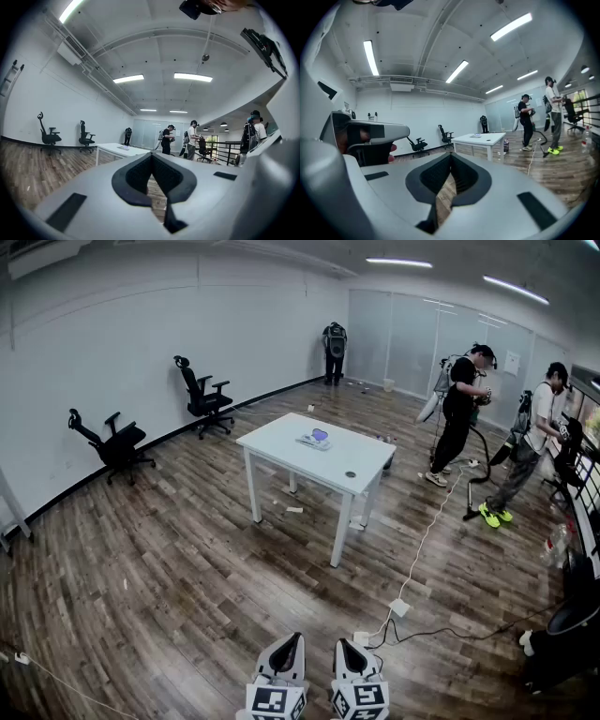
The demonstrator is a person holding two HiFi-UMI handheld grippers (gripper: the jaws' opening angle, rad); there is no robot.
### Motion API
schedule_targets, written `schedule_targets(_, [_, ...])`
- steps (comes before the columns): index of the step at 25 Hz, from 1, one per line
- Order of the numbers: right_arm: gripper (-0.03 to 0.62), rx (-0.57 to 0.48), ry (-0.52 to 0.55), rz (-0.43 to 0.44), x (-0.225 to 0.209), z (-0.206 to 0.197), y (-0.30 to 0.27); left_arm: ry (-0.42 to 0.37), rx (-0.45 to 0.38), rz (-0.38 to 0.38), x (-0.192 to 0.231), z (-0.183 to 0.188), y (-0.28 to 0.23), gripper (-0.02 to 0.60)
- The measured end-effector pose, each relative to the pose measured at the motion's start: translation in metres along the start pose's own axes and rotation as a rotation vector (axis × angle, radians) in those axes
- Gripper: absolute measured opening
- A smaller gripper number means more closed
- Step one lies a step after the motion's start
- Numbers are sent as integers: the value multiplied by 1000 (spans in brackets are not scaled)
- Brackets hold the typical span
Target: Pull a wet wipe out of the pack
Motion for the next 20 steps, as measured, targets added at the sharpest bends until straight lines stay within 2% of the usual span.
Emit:
schedule_targets(9, [9, -11, -21, -15, -14, -3, -8, 20, 40, -16, 4, -7, -15, 0])
schedule_targets(14, [9, -32, -16, -22, -20, 11, -18, 30, -27, -9, 10, -1, -30, 0])
schedule_targets(20, [9, -65, 15, -3, -25, 27, -36, 39, -36, 2, 16, 2, -45, 0])
Point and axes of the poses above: the fingertips, and each gripper's own axes: y backward along the fingers, x to its left, z out of its top, the point moved 8 cm from there along y, backward along the fingers, and after that the axes turned 3 degrees about x, right-handed, at the moved point
